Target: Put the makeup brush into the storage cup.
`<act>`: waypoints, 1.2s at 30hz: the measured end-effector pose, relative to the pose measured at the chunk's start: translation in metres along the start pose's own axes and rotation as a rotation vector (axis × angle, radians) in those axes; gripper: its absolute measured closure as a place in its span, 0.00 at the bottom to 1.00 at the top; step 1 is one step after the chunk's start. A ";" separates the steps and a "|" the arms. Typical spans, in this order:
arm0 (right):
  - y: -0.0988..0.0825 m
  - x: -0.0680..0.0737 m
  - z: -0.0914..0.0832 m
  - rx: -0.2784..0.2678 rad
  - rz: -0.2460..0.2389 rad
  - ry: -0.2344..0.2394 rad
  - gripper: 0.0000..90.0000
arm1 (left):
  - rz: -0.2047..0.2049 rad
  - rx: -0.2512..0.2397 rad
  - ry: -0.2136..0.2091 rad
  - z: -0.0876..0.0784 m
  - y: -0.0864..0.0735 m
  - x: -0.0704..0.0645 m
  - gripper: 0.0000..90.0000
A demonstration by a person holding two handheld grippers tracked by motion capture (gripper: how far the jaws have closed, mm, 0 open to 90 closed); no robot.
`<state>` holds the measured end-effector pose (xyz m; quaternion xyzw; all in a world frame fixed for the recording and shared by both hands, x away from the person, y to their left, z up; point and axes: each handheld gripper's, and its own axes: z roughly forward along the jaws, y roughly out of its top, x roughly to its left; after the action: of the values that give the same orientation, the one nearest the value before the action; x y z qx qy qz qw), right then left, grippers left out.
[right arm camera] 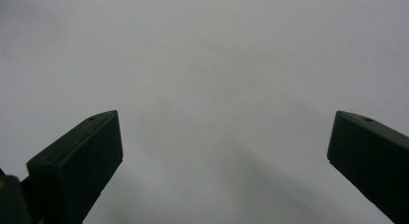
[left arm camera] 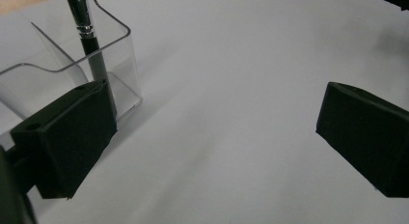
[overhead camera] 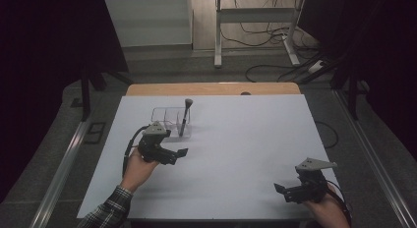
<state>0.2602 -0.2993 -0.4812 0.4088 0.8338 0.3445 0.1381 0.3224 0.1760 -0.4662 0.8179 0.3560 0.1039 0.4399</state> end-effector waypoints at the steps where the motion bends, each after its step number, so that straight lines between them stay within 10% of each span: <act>1: 0.000 0.000 0.000 0.000 0.000 0.000 0.00 | -0.002 0.000 0.000 0.000 -0.001 0.000 0.01; 36: 0.000 -0.002 -0.001 -0.010 0.014 0.010 0.00 | -0.011 -0.016 0.010 -0.029 -0.024 -0.009 0.01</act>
<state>0.2604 -0.3011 -0.4806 0.4122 0.8298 0.3518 0.1335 0.2898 0.1973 -0.4667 0.8118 0.3620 0.1082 0.4453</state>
